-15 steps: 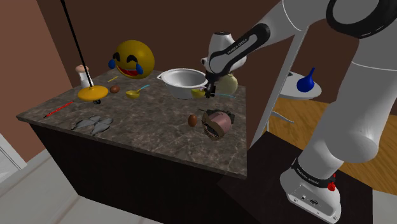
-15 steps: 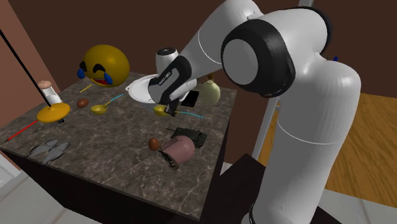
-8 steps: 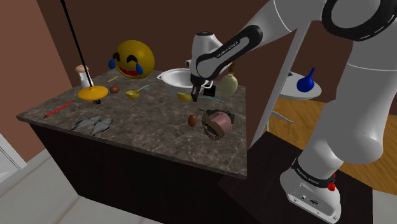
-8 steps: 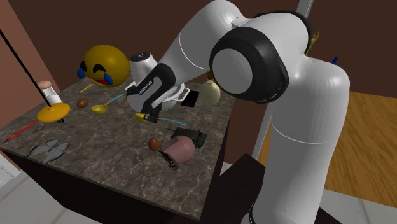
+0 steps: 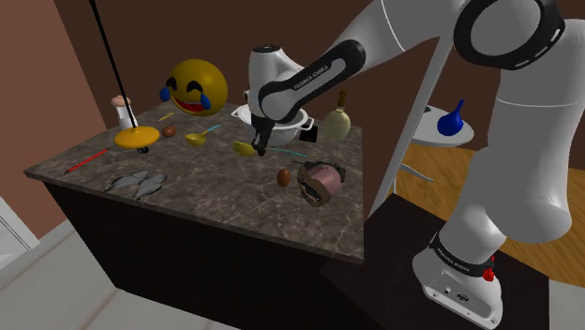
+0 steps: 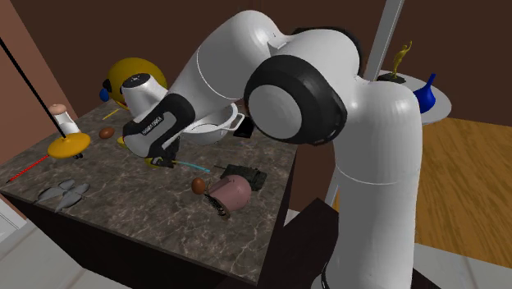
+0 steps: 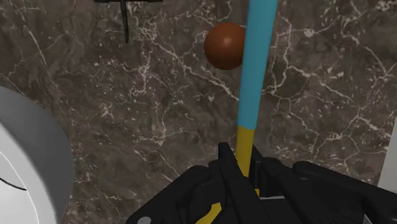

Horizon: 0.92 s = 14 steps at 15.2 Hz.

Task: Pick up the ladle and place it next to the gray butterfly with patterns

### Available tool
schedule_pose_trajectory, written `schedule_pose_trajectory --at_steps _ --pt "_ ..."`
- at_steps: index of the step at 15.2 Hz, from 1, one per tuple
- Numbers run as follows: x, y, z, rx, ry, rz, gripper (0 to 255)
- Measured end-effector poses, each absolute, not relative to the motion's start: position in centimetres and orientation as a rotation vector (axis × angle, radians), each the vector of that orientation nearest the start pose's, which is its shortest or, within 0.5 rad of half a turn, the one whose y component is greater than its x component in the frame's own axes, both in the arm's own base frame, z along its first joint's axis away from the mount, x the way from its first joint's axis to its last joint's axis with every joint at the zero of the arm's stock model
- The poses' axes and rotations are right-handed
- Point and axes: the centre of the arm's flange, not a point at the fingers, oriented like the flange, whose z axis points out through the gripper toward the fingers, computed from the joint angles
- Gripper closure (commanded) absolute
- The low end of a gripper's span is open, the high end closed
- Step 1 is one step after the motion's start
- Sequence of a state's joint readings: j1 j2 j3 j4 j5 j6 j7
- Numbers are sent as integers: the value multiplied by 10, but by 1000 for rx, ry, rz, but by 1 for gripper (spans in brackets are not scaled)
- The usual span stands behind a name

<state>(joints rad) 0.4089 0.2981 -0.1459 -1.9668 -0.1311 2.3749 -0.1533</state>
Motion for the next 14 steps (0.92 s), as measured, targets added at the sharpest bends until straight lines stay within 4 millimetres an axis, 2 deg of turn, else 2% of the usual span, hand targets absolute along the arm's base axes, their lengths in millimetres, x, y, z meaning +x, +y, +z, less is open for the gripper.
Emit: schedule_pose_trajectory --at_steps 14 --pt "637 342 333 -3160 -831 -195 255"
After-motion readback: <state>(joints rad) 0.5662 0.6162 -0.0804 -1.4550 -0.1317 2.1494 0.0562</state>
